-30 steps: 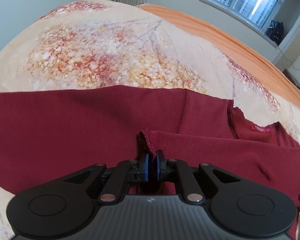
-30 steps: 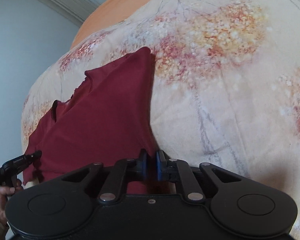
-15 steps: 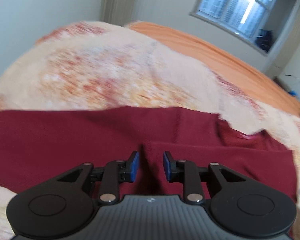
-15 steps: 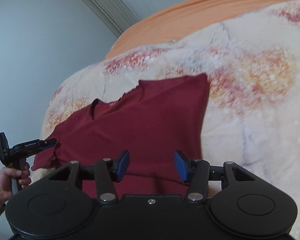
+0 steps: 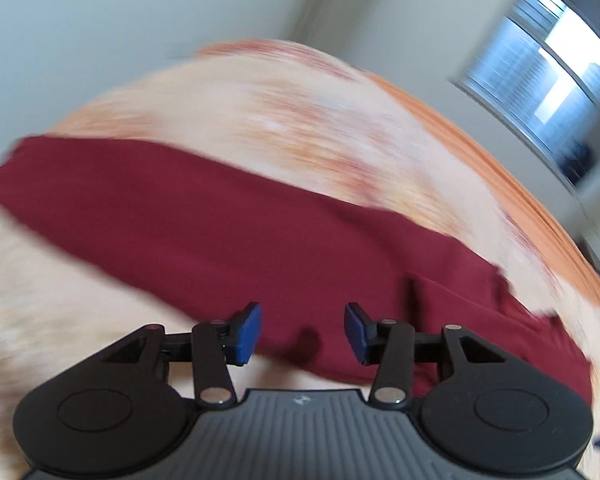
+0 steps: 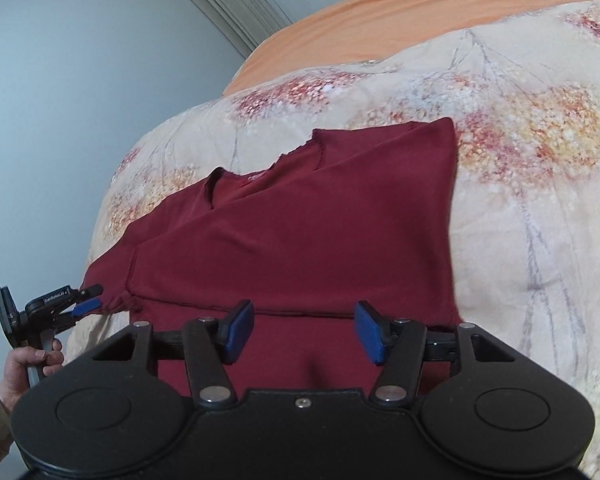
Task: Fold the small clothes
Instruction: 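Grasp the other sleeve cuff with the left gripper and lift it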
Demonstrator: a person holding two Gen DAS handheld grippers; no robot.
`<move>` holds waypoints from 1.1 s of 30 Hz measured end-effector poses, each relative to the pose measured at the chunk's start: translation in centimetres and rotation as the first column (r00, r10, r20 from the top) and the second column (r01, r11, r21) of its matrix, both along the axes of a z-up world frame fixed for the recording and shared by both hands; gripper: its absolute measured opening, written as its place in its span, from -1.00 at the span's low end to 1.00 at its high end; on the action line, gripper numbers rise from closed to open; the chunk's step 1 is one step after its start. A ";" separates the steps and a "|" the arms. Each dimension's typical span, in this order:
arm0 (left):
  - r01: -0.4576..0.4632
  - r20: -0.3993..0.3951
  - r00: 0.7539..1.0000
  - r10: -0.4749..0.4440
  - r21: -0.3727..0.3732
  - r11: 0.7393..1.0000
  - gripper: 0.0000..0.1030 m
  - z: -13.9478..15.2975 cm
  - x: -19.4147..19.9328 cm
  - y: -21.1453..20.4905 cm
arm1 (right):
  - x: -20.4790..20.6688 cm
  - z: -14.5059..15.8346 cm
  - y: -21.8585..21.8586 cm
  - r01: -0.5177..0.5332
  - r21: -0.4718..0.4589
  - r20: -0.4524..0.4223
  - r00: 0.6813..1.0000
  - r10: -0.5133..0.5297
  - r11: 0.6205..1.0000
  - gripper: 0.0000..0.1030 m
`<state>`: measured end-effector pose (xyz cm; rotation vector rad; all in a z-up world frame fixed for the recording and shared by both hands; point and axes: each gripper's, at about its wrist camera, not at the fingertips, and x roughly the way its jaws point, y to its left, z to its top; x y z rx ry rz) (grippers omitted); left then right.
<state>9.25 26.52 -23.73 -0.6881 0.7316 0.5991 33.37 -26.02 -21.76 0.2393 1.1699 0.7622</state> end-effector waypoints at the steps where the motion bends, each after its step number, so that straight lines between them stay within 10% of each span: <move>1: -0.054 0.006 0.999 0.054 -0.009 0.998 -0.01 -0.1 -1.5 1.1 | -0.4 0.2 0.3 -0.002 0.001 -0.002 1.000 0.002 1.000 0.16; 11: -0.440 0.155 0.868 0.471 -0.199 0.876 -0.02 -2.2 -12.6 11.4 | -3.6 3.0 6.1 -0.060 0.011 0.013 0.998 0.060 0.998 0.16; 25: -0.479 0.300 0.690 0.659 -0.493 0.726 -0.32 -9.6 -13.2 18.0 | -5.1 4.8 15.6 -0.154 0.007 0.048 0.987 0.154 0.988 0.16; 28: -0.479 0.304 0.704 0.642 -0.464 0.745 -0.55 -9.0 -12.9 17.8 | -5.2 4.9 16.9 -0.164 0.015 0.049 0.985 0.163 0.986 0.16; 33: -0.404 0.275 0.852 0.445 -0.194 0.894 -0.79 -4.4 -10.7 16.5 | -5.1 4.8 18.4 -0.180 0.037 0.041 0.983 0.178 0.983 0.16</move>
